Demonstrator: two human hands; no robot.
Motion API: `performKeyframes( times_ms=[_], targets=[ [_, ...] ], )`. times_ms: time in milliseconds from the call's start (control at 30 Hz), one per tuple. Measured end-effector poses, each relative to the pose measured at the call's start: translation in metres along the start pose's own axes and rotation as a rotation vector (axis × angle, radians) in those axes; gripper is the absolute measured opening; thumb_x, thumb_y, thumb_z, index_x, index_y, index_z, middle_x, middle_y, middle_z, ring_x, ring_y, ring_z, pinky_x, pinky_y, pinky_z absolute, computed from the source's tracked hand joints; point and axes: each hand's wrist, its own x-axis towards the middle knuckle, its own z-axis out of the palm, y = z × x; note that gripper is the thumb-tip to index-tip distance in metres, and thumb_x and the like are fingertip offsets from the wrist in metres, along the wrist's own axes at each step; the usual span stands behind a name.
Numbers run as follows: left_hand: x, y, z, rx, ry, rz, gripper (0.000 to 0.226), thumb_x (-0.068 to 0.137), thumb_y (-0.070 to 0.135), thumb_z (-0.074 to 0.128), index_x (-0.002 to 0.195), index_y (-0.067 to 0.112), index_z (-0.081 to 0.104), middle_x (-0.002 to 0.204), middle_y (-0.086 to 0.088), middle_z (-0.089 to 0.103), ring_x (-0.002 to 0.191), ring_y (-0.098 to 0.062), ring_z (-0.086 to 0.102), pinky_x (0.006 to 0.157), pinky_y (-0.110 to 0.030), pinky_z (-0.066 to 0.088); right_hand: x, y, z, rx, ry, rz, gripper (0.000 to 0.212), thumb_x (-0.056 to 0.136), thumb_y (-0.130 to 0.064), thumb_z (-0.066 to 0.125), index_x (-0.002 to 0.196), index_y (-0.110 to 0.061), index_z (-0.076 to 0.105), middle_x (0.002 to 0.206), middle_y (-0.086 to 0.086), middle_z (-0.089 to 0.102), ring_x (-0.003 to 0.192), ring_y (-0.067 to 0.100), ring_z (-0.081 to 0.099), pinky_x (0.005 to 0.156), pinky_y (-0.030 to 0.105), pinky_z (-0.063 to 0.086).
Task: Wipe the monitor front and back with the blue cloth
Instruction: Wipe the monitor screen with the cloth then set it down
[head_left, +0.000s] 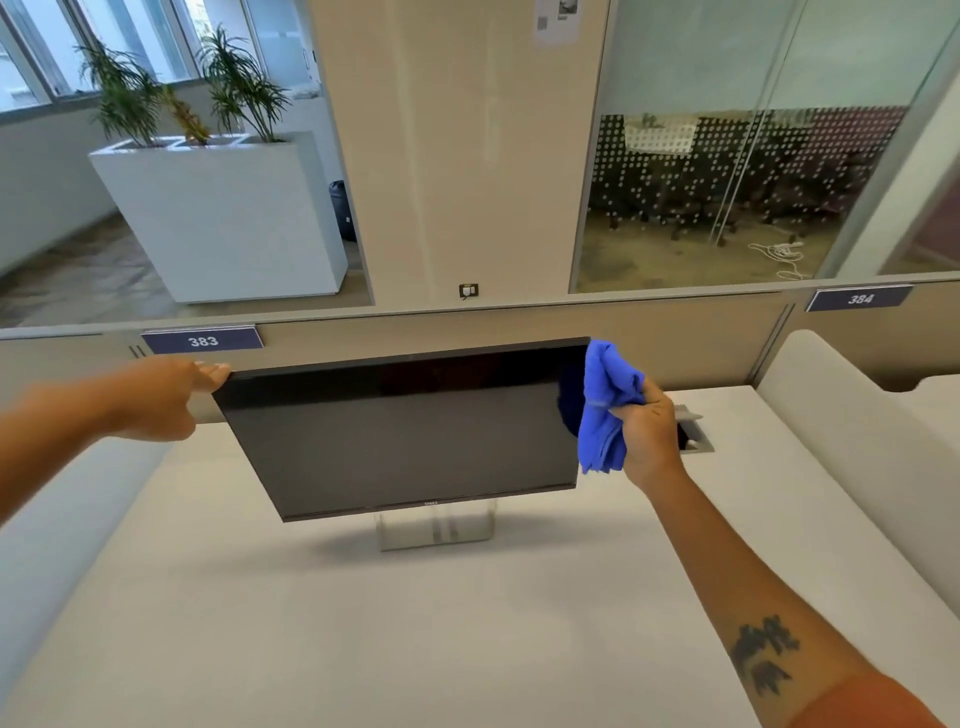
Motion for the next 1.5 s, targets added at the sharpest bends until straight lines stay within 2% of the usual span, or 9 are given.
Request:
performKeyframes(
  times_ms=[167,300,433,600,733,1033,1267,1367,1500],
  targets=[
    [0.003,-0.001,0.003,-0.014,0.023,0.024,0.088,0.076,0.005,0.06,0.157,0.024,0.03,0.159,-0.001,0.038,0.143,-0.025,0.04,0.114,-0.037,0.038,-0.034,0.056,-0.001,-0.156,0.096,0.21,0.038,0.095,0.012,0.055,0.107,-0.019,0.073,0.103,0.013,0.074,0.093,0.032,0.068,0.08,0.038,0.055],
    [0.004,0.0,0.006,-0.001,0.039,0.032,0.087,0.079,0.009,0.063,0.158,0.022,0.029,0.157,-0.003,0.04,0.139,-0.027,0.046,0.109,-0.036,0.042,-0.049,0.101,-0.013,-0.64,0.0,0.353,0.02,0.109,-0.002,0.05,0.118,0.005,0.066,0.111,0.024,0.07,0.115,0.048,0.066,0.092,0.044,0.05],
    [0.002,-0.002,0.006,0.013,0.031,0.047,0.086,0.079,0.011,0.061,0.158,0.021,0.028,0.157,-0.003,0.041,0.133,-0.027,0.052,0.106,-0.034,0.044,-0.057,0.107,-0.024,-1.216,-0.309,0.459,0.041,0.11,-0.02,0.057,0.149,-0.01,0.056,0.144,0.014,0.062,0.13,0.03,0.062,0.116,0.035,0.045],
    [-0.003,0.001,0.004,0.042,0.018,0.055,0.087,0.08,0.01,0.059,0.159,0.021,0.024,0.157,-0.005,0.04,0.134,-0.028,0.05,0.107,-0.035,0.044,-0.05,0.088,-0.038,-1.209,-0.181,0.402,0.02,0.102,-0.007,0.061,0.12,0.0,0.067,0.112,0.022,0.072,0.092,0.03,0.066,0.081,0.034,0.049],
    [-0.009,0.004,-0.001,0.049,0.018,0.043,0.086,0.08,0.009,0.056,0.159,0.019,0.023,0.156,-0.006,0.043,0.136,-0.029,0.047,0.107,-0.034,0.044,-0.057,0.076,-0.054,-1.425,-0.228,0.439,0.031,0.103,-0.019,0.065,0.133,-0.012,0.062,0.123,0.009,0.071,0.107,0.024,0.068,0.097,0.033,0.054],
    [-0.014,0.004,-0.002,0.009,0.028,0.031,0.085,0.078,0.008,0.055,0.158,0.023,0.028,0.15,-0.007,0.05,0.129,-0.031,0.052,0.102,-0.038,0.047,-0.06,0.072,-0.059,-0.97,-0.047,0.344,0.013,0.099,-0.002,0.058,0.106,0.006,0.064,0.102,0.029,0.068,0.079,0.029,0.058,0.071,0.038,0.047],
    [-0.009,0.0,0.003,-0.02,0.062,0.043,0.085,0.08,0.009,0.058,0.158,0.024,0.028,0.14,-0.013,0.058,0.12,-0.032,0.058,0.097,-0.036,0.049,-0.058,0.05,-0.015,-0.508,0.301,-0.171,0.021,0.098,-0.031,0.076,0.109,-0.025,0.059,0.096,-0.006,0.068,0.085,0.013,0.067,0.066,0.022,0.053],
    [-0.006,-0.004,0.006,-0.031,0.057,0.053,0.086,0.079,0.008,0.057,0.158,0.024,0.028,0.145,-0.012,0.055,0.122,-0.032,0.057,0.1,-0.039,0.049,-0.053,0.041,0.008,-0.589,0.365,-0.419,0.021,0.097,-0.033,0.075,0.102,-0.032,0.055,0.086,-0.02,0.06,0.075,0.004,0.06,0.061,0.01,0.045],
    [-0.002,-0.008,0.006,-0.024,0.068,0.068,0.085,0.079,0.009,0.057,0.158,0.025,0.029,0.148,-0.01,0.053,0.126,-0.033,0.054,0.103,-0.042,0.047,-0.056,0.061,0.031,-0.863,0.276,-0.477,0.019,0.094,-0.011,0.072,0.106,-0.019,0.06,0.092,-0.008,0.06,0.072,0.011,0.053,0.06,0.014,0.039]
  ],
)
